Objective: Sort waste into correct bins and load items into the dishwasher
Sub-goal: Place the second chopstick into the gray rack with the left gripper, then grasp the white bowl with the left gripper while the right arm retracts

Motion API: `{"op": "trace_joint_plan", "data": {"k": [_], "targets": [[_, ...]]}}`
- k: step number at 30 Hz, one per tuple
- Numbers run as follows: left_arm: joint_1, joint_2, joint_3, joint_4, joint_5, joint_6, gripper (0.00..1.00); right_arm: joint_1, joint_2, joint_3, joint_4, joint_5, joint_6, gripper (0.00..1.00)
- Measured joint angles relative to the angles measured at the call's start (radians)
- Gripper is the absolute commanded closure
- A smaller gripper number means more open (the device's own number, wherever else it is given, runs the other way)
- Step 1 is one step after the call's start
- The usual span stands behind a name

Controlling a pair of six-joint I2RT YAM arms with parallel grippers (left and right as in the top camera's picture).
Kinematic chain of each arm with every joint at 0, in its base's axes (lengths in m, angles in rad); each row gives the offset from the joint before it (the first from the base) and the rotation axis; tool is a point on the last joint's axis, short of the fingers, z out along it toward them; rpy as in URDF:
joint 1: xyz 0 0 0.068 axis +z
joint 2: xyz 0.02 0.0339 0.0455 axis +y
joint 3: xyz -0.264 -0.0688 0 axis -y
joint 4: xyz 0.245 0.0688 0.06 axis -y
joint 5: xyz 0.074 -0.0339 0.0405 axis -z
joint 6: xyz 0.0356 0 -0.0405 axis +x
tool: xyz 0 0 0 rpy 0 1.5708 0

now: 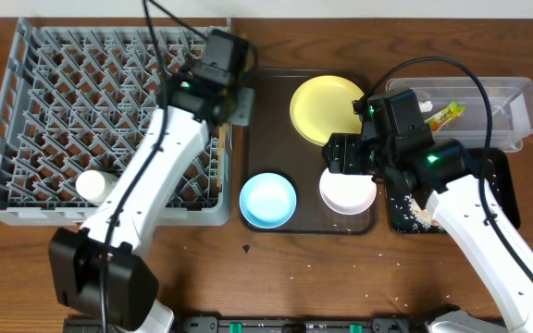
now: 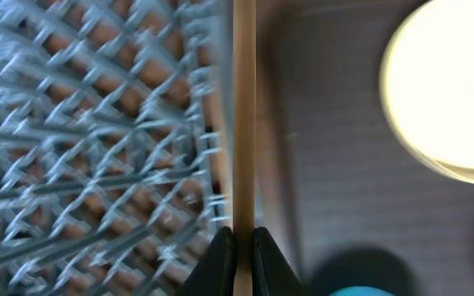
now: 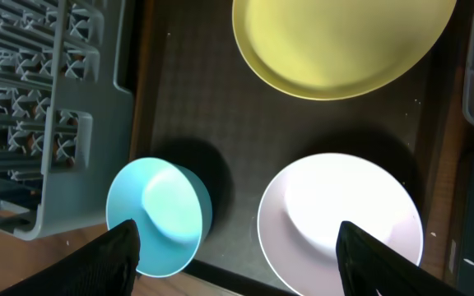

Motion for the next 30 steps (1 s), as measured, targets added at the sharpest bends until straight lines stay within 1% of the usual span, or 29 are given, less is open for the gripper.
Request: {"op": "trace_joint_plan", "data": {"k": [6, 13, 15, 16, 20, 21, 27, 30], "targets": [[0.082, 0.105, -0.019, 0.005, -0.029, -0.012, 0.92, 0.000, 0.000, 0.000, 0.000, 0.000, 0.000, 0.25], [0.094, 0.212, -0.027, 0.025, -0.004, -0.020, 0.92, 0.000, 0.000, 0.000, 0.000, 0.000, 0.000, 0.26], [0.093, 0.221, -0.027, 0.025, 0.014, -0.023, 0.88, 0.000, 0.000, 0.000, 0.000, 0.000, 0.000, 0.26], [0.093, 0.221, -0.027, 0.025, 0.016, -0.023, 0.84, 0.000, 0.000, 0.000, 0.000, 0.000, 0.000, 0.26], [0.093, 0.221, -0.027, 0.027, 0.028, -0.035, 0.83, 0.000, 0.000, 0.000, 0.000, 0.000, 0.000, 0.26], [0.093, 0.221, -0.027, 0.028, 0.028, -0.035, 0.78, 0.000, 0.000, 0.000, -0.001, 0.000, 0.000, 0.26], [0.093, 0.217, -0.027, 0.024, 0.035, -0.045, 0.79, 0.000, 0.000, 0.000, -0.003, 0.000, 0.000, 0.25], [0.093, 0.187, -0.027, 0.018, 0.039, -0.046, 0.79, 0.000, 0.000, 0.000, -0.004, 0.000, 0.000, 0.25]]}}
